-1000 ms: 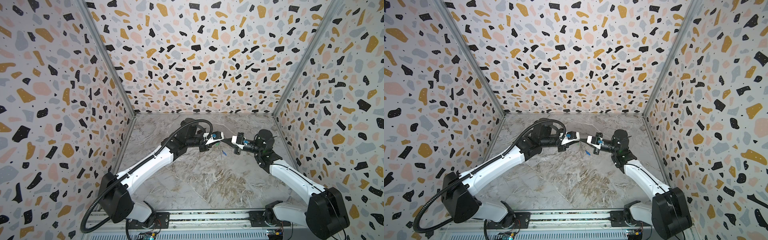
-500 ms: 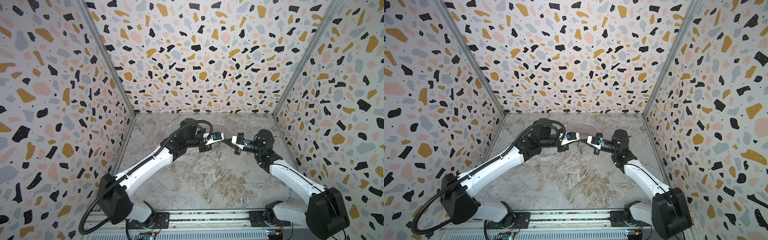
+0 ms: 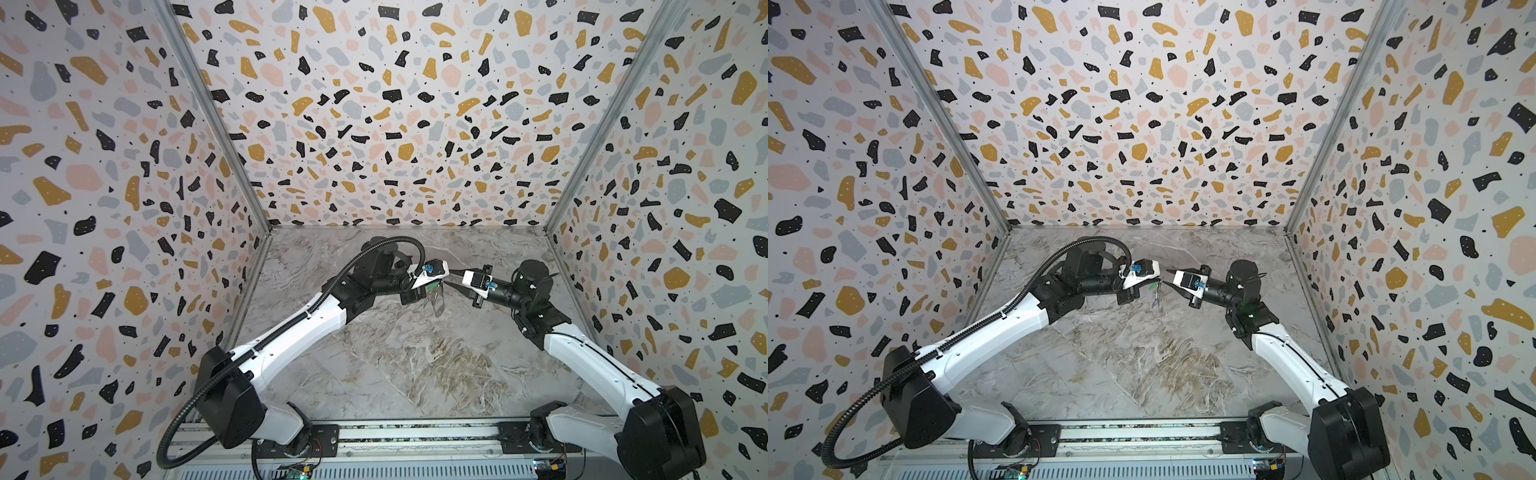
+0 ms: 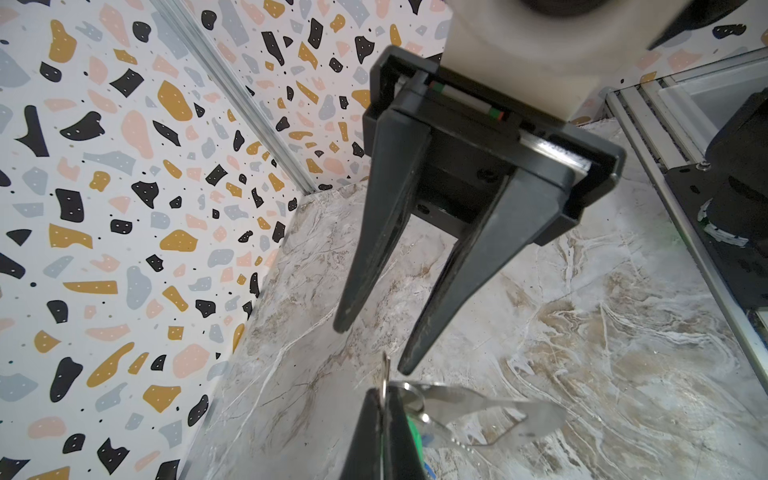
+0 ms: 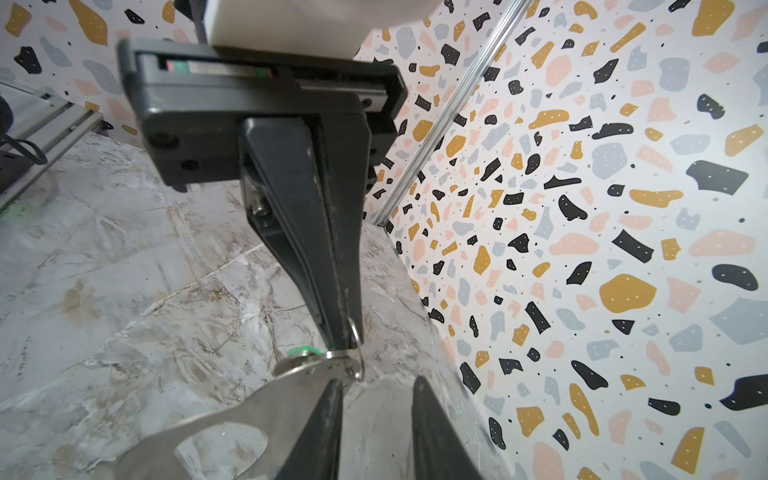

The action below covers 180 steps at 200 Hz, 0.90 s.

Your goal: Remove the keys from the keyring

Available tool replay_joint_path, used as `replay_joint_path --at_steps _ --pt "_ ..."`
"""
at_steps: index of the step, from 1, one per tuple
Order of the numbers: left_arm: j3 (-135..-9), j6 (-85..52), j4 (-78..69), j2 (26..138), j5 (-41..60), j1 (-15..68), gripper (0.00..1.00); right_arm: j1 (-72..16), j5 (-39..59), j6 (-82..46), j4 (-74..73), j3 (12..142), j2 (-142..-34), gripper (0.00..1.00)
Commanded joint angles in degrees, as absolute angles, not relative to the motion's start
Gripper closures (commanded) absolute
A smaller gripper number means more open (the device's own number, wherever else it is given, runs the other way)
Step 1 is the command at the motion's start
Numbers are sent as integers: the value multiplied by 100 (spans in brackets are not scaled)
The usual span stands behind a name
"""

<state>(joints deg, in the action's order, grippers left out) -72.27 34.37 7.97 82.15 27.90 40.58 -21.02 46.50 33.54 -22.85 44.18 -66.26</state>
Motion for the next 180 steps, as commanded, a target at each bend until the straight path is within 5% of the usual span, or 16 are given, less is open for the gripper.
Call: replay_joint_path --at_steps 1,124,180 --pt "-7364 3280 453 8173 2752 4111 100 -2109 4475 3584 -1717 4781 -6499 69" --pt "-7403 3634 602 8167 2671 4245 100 -2033 5460 3820 -647 5475 -6823 80" --pt "-7393 3665 624 8128 2523 4245 100 -1802 4972 4326 60 5469 -6717 76"
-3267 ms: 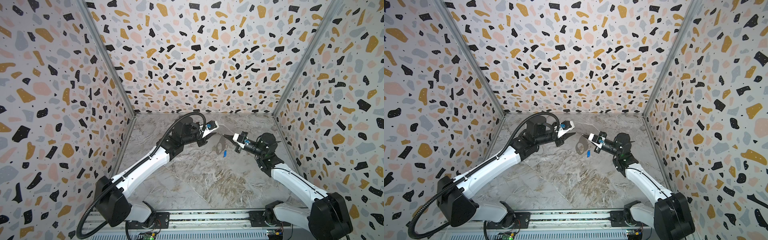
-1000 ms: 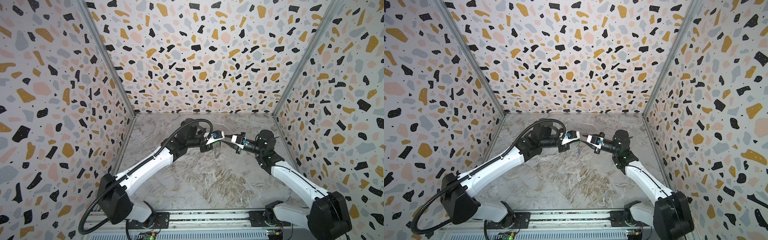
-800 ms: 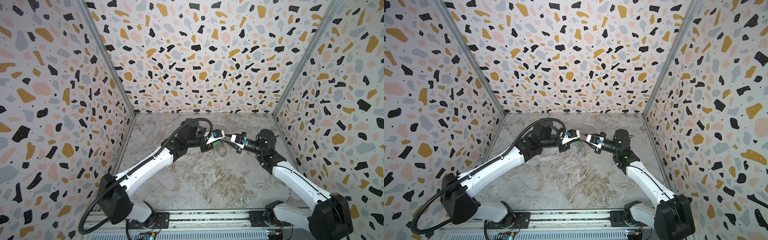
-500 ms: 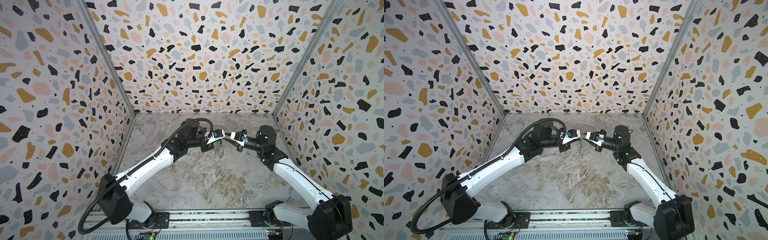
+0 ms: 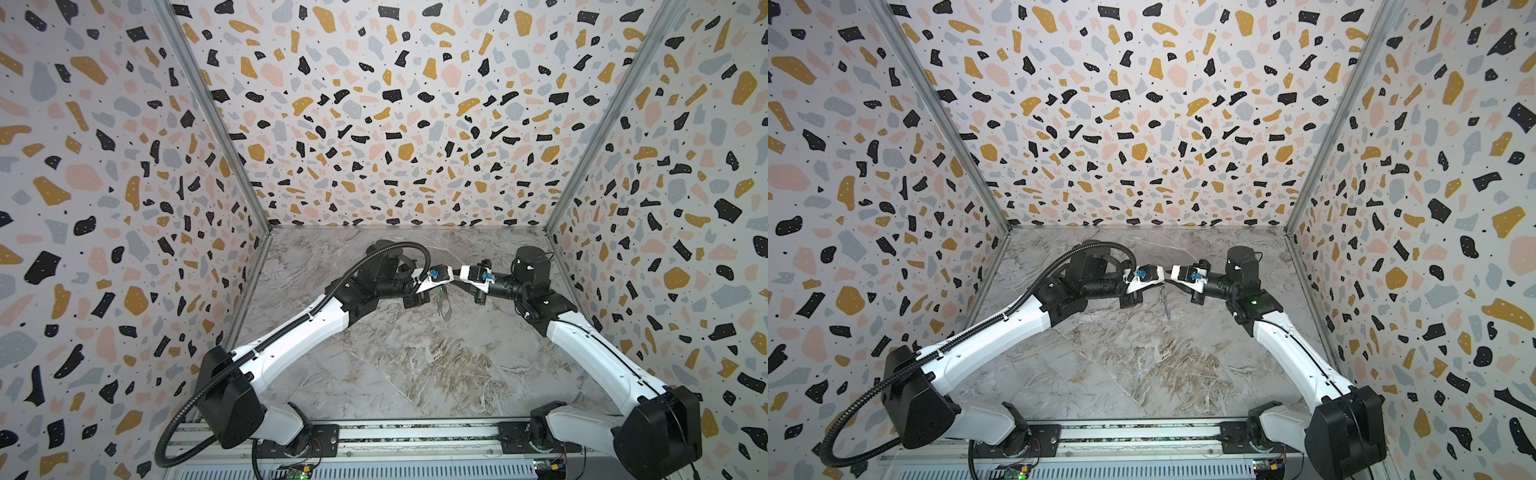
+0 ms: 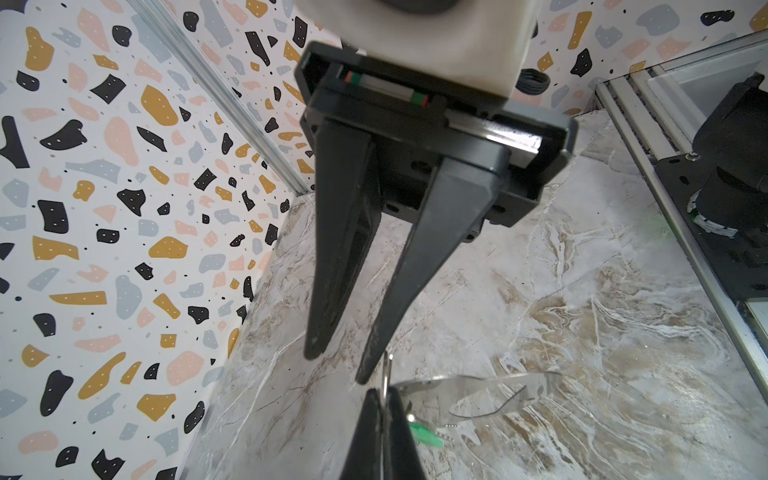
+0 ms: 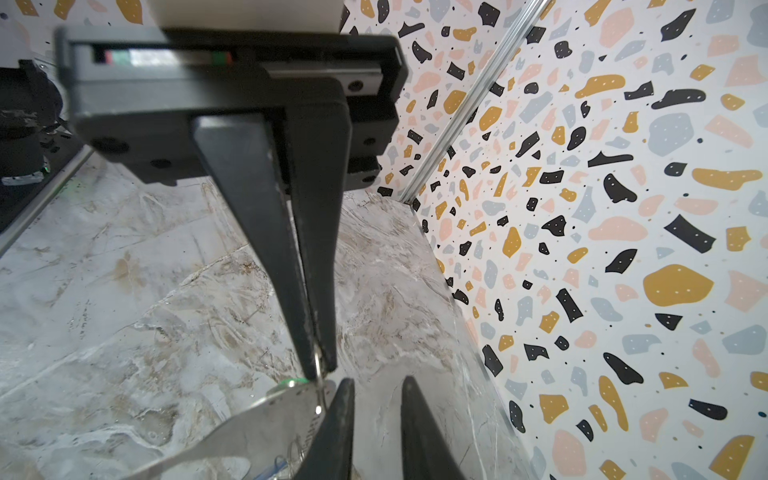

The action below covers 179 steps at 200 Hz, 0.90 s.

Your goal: Remove the keys from the keyring

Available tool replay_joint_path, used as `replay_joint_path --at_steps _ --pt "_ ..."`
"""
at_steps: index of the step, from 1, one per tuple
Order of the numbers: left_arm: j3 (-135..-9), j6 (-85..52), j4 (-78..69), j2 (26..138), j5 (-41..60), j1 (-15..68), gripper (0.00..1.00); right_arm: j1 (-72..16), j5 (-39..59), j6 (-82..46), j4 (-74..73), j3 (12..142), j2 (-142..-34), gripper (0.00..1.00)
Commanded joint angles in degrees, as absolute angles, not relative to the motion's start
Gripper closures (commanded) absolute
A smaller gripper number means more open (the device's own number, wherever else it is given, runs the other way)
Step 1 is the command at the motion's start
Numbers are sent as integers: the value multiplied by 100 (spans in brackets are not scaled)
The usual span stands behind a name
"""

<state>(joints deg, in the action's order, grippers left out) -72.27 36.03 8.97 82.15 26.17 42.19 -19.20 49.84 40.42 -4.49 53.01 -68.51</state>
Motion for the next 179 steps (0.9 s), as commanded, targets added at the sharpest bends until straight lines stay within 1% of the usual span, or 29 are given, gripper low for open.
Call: replay_joint_path --at_steps 1,25,96,127,179 --pt "-7392 3665 620 8125 2522 4245 100 -1802 4974 4334 87 5476 -6720 76" --pt "-7399 3659 589 8146 2482 4249 100 -1819 5150 4498 412 5588 -6766 76" --pt "-7379 3728 603 8185 2446 4306 100 -2029 5345 4447 325 5773 -6865 77" --pt "-7369 3762 602 8199 2422 4345 100 -2083 5388 4496 426 5879 -6968 79" --pt "-7385 3888 737 8202 2364 4376 100 -2092 5369 4551 559 5921 -6973 86"
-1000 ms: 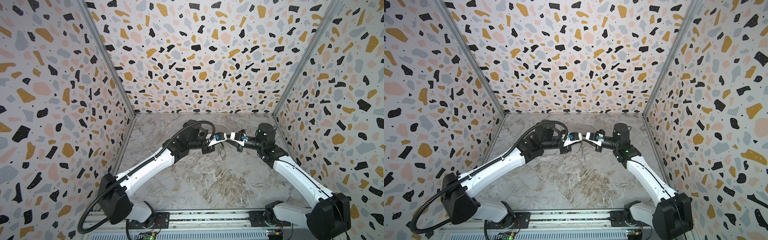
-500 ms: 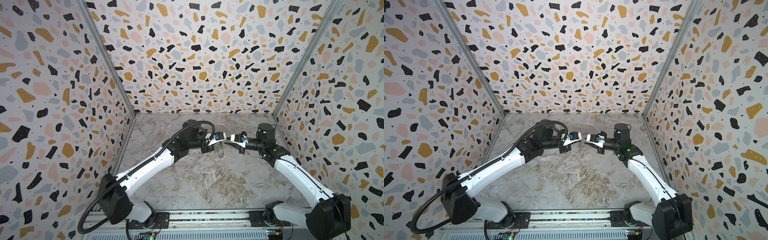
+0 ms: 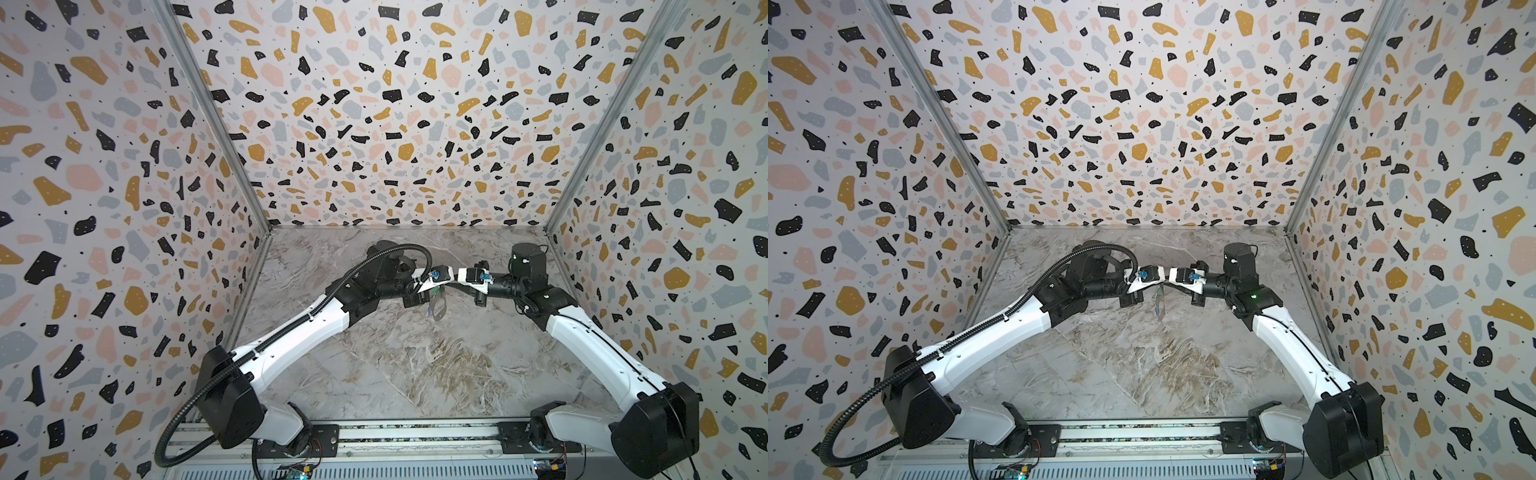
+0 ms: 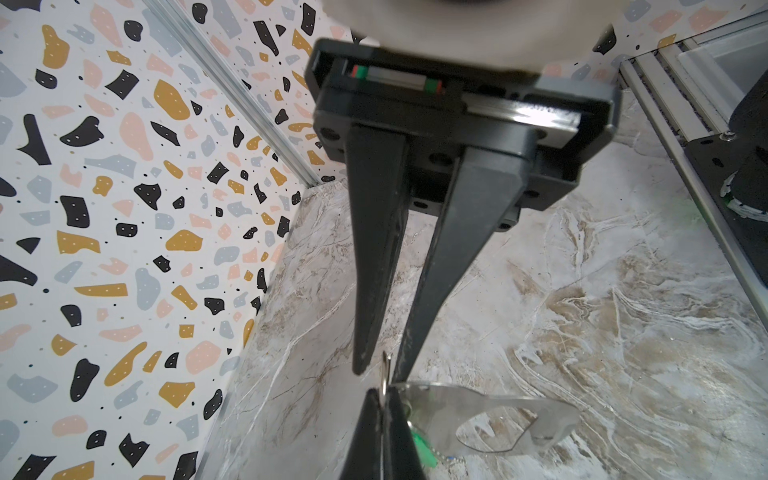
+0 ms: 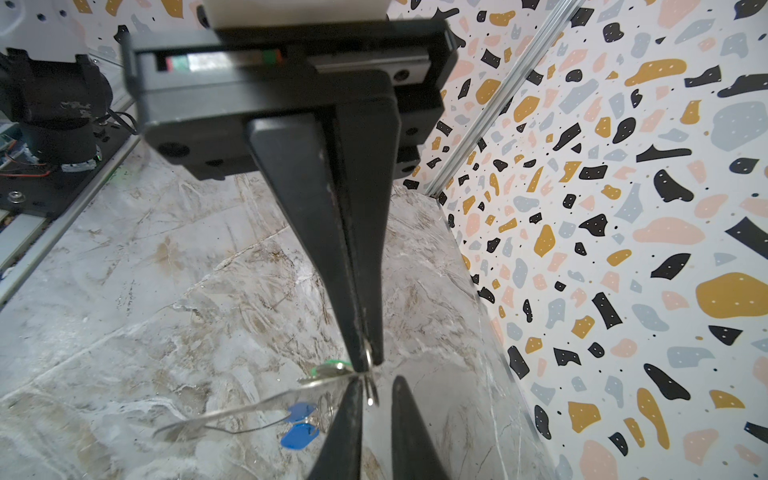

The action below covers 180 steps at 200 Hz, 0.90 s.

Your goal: Remove the keys from the keyring

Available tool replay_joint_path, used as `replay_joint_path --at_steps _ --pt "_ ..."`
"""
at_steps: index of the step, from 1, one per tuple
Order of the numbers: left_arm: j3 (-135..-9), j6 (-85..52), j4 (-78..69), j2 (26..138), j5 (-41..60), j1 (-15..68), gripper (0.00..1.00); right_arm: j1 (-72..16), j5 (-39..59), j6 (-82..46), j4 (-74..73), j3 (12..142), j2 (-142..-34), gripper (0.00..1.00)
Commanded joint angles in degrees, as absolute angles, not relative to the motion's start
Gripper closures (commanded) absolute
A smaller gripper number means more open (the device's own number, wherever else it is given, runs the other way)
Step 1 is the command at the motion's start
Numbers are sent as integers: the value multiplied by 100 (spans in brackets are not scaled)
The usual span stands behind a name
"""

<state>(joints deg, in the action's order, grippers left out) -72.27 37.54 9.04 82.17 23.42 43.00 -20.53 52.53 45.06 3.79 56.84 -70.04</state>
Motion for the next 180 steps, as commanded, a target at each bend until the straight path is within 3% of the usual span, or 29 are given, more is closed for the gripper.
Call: replay_joint_path --at_steps 1,79,128,145,180 --pt "-7384 3886 738 8201 2364 4381 100 -2096 5370 4552 561 5918 -6976 86" --pt "-7481 4052 994 8282 2430 4405 100 -2195 5349 4744 834 6020 -7063 89" --pt "-7573 4107 1125 8376 2426 4420 100 -2258 5274 4758 843 5961 -7059 100" --pt "-7539 4035 1064 8329 2136 4409 74 -2241 5200 4583 652 5831 -7018 100" --pt "-7104 3665 517 7934 1452 4273 61 -2202 5217 4169 37 5583 -6937 100"
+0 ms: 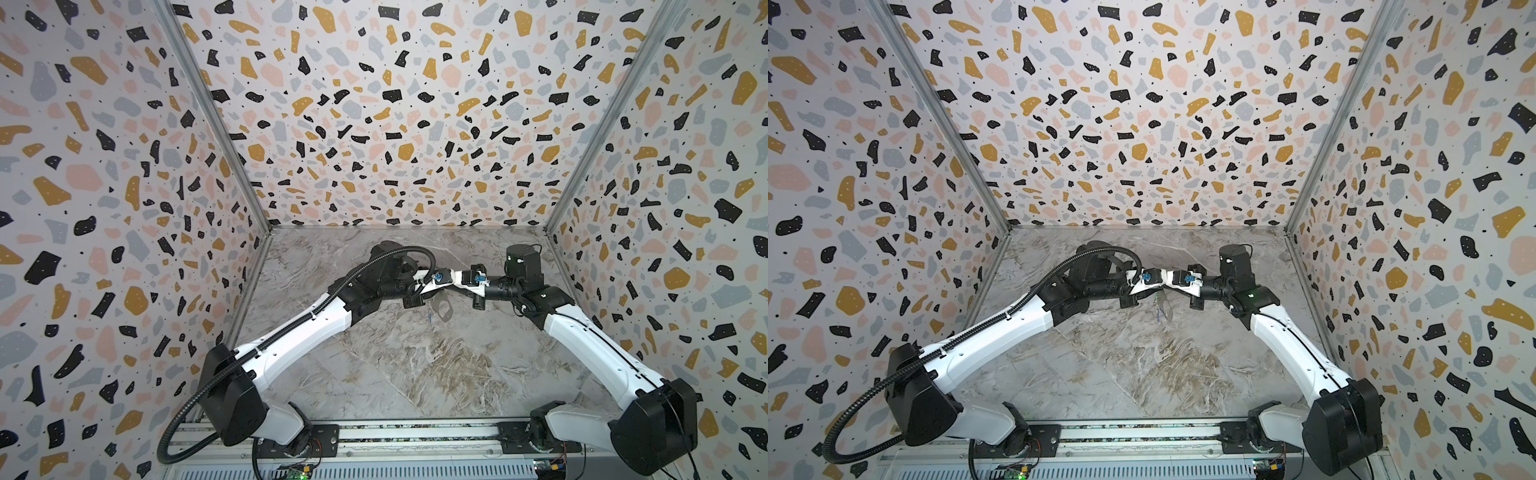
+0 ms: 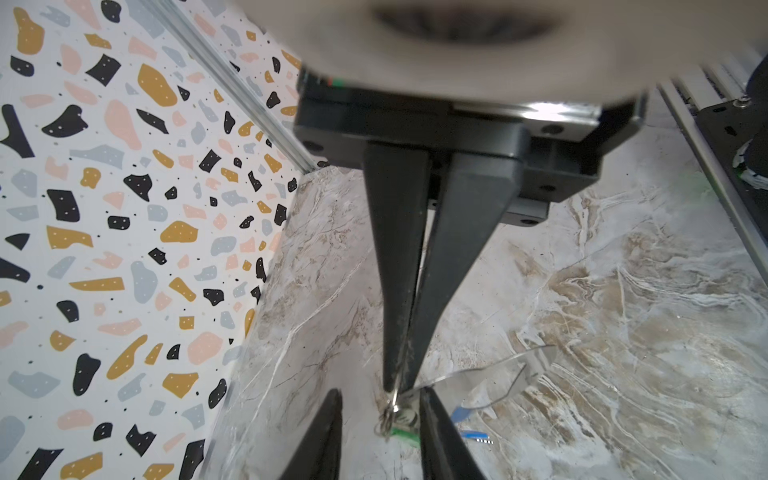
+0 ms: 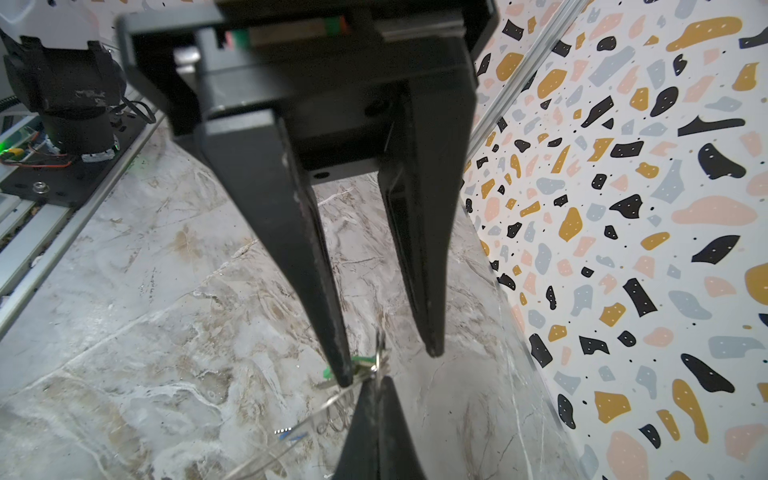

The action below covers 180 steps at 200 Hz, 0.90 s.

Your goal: Remove the keys from the keyring

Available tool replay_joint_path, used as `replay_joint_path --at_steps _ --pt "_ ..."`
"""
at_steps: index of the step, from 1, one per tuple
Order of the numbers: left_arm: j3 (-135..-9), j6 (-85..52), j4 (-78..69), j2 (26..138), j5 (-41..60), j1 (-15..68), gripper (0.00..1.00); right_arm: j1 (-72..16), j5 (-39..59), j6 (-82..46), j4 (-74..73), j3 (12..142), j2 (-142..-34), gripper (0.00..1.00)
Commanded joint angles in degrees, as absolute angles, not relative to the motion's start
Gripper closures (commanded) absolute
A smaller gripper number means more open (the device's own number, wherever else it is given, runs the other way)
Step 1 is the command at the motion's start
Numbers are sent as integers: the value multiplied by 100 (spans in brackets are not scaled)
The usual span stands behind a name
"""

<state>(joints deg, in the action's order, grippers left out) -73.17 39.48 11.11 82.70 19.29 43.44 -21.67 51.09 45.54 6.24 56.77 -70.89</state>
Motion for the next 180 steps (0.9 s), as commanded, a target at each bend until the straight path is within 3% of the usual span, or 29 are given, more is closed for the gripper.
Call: replay_joint_path --at_steps 1,76,180 --pt "-7081 3647 496 7918 1442 4268 61 -2199 5223 4159 18 5573 -6940 100" --pt "-5521 2251 -1361 7287 1618 4201 55 -2149 5382 3844 -430 5453 -6924 100" --pt "-5305 1617 -2053 7629 2066 4198 55 -2153 5423 3639 -817 5320 -6824 100"
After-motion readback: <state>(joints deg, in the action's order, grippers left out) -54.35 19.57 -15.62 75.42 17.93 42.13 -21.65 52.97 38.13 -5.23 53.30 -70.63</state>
